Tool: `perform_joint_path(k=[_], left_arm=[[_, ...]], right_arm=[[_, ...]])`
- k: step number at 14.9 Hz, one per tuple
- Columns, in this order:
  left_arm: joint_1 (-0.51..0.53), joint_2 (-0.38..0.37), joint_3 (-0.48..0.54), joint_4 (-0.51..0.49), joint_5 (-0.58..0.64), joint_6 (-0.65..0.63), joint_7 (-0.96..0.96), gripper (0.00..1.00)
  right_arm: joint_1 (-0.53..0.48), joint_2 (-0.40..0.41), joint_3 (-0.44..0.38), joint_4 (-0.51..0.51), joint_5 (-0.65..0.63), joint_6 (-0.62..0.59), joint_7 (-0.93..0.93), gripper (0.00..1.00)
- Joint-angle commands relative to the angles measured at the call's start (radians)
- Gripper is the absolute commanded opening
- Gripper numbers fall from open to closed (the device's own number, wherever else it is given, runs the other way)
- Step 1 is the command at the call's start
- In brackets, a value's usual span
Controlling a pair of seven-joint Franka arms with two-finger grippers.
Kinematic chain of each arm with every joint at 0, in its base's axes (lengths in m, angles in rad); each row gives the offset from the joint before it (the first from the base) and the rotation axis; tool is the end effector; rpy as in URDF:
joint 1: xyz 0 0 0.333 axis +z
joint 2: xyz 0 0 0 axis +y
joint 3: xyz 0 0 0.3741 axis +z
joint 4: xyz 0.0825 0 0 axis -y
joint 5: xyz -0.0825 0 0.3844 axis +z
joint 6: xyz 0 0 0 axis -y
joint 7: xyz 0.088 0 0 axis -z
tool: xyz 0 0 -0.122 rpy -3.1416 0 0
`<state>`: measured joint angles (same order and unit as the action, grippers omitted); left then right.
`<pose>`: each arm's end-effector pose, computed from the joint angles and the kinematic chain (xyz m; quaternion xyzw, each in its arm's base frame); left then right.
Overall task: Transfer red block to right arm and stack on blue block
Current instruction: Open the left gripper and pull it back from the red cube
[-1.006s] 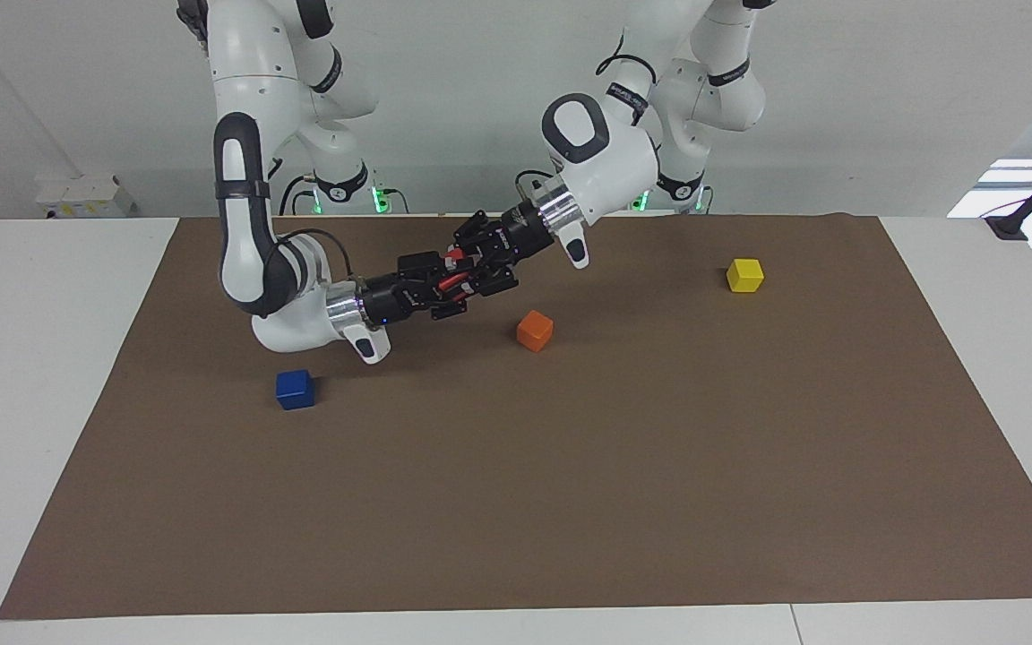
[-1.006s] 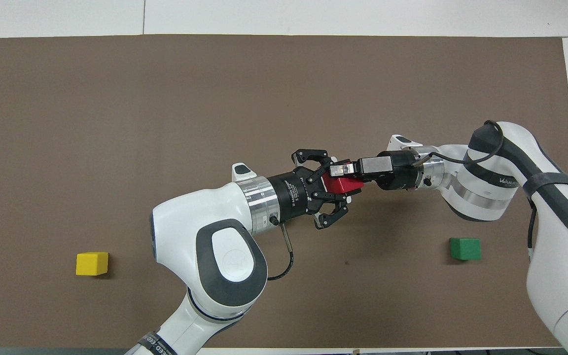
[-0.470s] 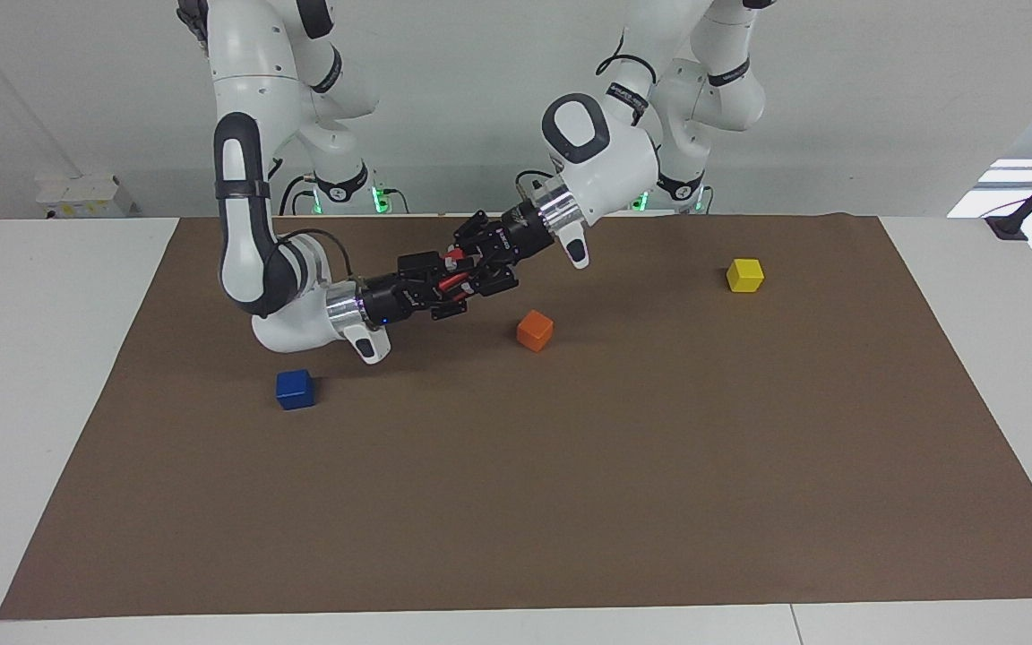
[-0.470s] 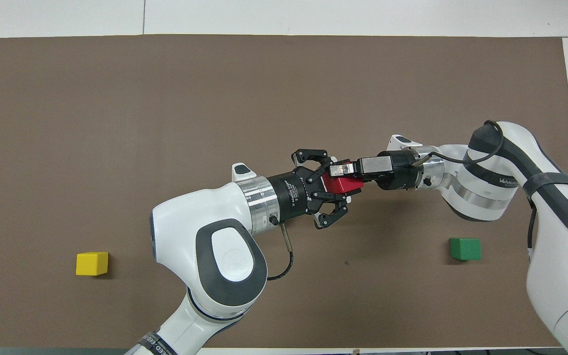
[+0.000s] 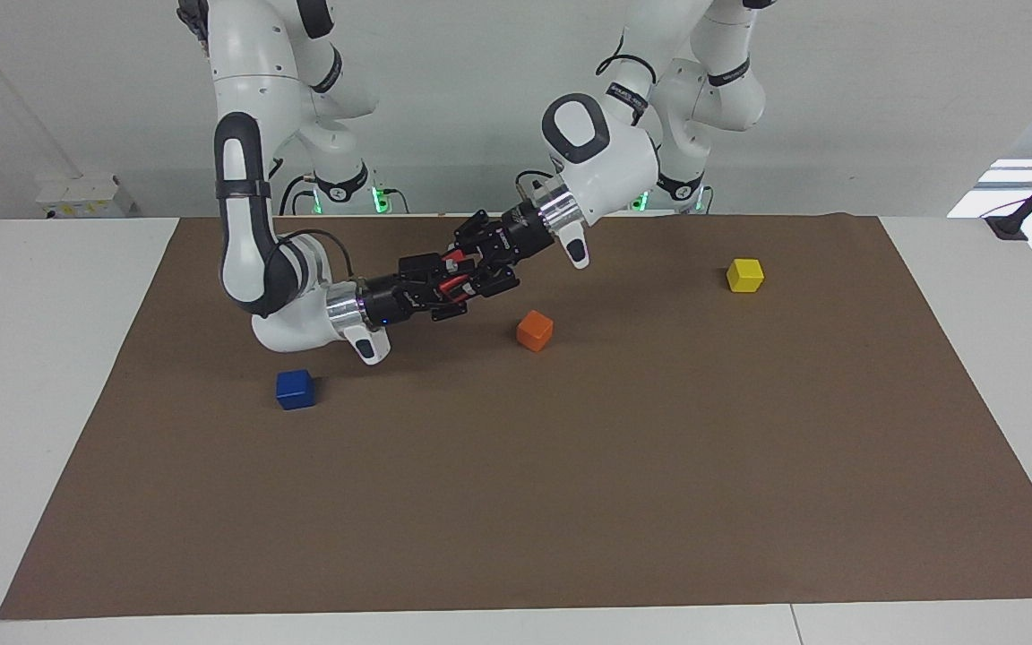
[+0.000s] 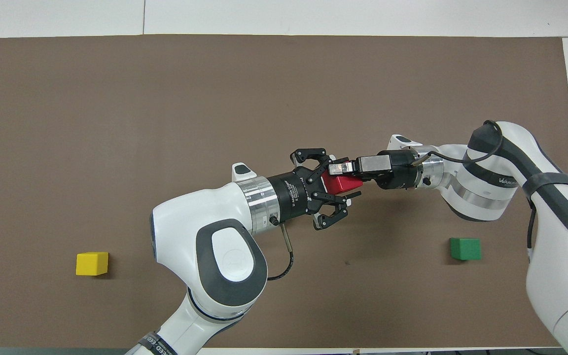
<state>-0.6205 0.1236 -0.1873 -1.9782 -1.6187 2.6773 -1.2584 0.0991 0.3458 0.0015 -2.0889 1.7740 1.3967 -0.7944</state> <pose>0.4549 -0.4343 0.4951 0.5202 0.6637 -0.3338 0.4212 0.5639 0.1901 0.3863 -0.6077 -0.0010 0.0466 0.7928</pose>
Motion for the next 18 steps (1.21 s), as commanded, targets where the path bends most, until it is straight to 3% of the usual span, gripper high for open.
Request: perform_joint_path(k=[1, 3, 6, 7, 13, 18], left_arm=[[-0.004, -0.002, 0.0, 0.009, -0.027, 0.009, 0.028, 1.0], [-0.002, -0.002, 0.0, 0.009, -0.027, 0.009, 0.028, 1.0], [0.004, -0.002, 0.0, 0.009, -0.026, 0.004, 0.027, 1.0], [0.011, -0.004, 0.002, 0.009, -0.026, -0.006, 0.027, 1.0], [0.172, -0.01, 0.006, 0.004, 0.008, -0.153, 0.046, 1.0], [0.344, -0.033, 0.006, -0.027, 0.17, -0.347, 0.071, 1.0]], right_arm=[[0.01, -0.014, 0.002, -0.008, 0.018, 0.041, 0.023, 0.53], [0.01, -0.014, 0.002, -0.008, 0.018, 0.041, 0.024, 0.49], [0.011, -0.014, 0.002, -0.008, 0.018, 0.042, 0.024, 0.03], [0.01, -0.014, 0.002, -0.008, 0.018, 0.044, 0.024, 0.0], [0.008, -0.014, 0.002, -0.006, 0.018, 0.045, 0.024, 0.0], [0.005, -0.039, 0.0, 0.001, 0.005, 0.113, 0.052, 0.0]])
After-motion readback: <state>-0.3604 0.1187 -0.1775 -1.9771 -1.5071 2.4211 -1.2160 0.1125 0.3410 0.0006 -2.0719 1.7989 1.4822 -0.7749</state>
